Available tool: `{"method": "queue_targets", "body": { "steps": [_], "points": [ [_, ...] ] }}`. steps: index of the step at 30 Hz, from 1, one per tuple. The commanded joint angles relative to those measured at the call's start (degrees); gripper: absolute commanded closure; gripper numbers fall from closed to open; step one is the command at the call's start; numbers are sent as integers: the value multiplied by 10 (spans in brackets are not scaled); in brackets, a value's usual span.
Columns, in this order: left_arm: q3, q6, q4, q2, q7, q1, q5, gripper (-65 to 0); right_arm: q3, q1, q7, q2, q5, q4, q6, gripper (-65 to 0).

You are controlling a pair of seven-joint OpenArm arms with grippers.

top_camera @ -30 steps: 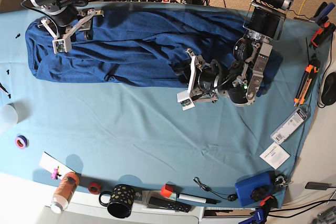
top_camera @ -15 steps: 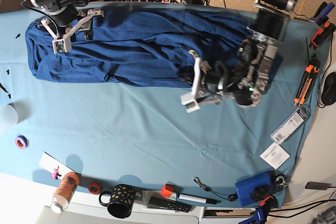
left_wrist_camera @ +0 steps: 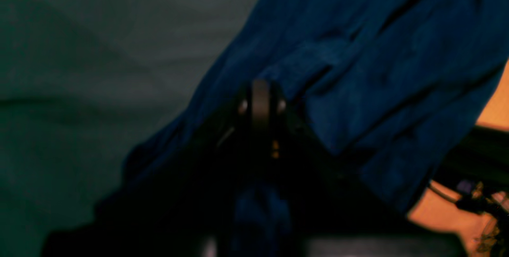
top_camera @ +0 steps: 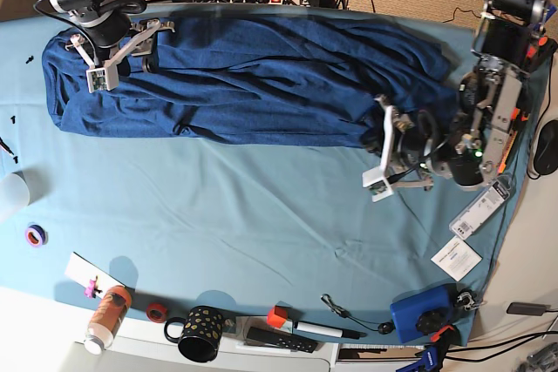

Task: Layout the t-shirt on the table in an organized manner, then fold the t-shirt properly
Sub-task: 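Drag the grasped fabric with the left gripper toward the shirt's side edge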

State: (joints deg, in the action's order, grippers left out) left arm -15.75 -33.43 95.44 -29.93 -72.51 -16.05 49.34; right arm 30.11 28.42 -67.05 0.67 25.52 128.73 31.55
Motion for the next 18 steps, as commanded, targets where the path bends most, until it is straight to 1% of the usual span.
{"method": "queue_targets", "body": {
  "steps": [1, 4, 9, 11, 18],
  "points": [
    [3, 0, 15, -11, -4, -14, 16, 0, 2, 0, 15, -4, 5, 9, 2, -300],
    [3, 11, 29, -25, -25, -14, 25, 0, 2, 0, 15, -3, 5, 9, 2, -300],
    [3, 11, 42, -57, -29, -14, 12, 0, 2, 0, 15, -4, 3, 9, 2, -300],
    [3, 17, 44, -74, -31, -14, 11, 0, 2, 0, 15, -3, 2, 9, 2, -300],
    [3, 41, 45, -130, -31, -10, -27, 0, 2, 0, 22, -4, 1, 9, 2, -300]
  ]
}}
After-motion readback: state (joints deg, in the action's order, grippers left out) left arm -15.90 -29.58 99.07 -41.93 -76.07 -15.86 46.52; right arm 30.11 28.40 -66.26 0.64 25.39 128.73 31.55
